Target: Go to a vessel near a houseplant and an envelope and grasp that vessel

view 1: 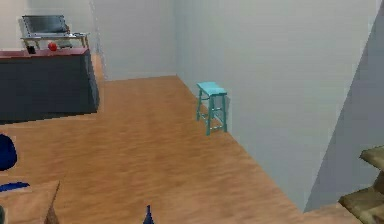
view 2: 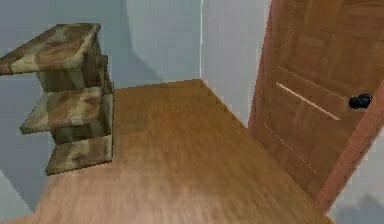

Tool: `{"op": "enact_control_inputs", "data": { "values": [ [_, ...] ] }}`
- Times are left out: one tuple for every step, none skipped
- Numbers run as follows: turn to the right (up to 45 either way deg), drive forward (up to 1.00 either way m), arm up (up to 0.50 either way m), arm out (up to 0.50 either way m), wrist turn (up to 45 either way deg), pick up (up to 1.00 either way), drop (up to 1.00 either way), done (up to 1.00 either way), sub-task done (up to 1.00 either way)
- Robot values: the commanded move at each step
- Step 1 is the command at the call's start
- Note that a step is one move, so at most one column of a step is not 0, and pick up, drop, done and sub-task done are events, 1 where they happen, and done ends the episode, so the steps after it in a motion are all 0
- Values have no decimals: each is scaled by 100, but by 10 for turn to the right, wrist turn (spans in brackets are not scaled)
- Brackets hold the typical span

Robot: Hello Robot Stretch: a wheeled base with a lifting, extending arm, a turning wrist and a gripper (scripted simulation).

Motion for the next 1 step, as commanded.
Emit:
{"op": "enact_control_inputs", "data": {
  "values": [
    [-450,0,0,0,0,0,0,0,0]
  ]
}}
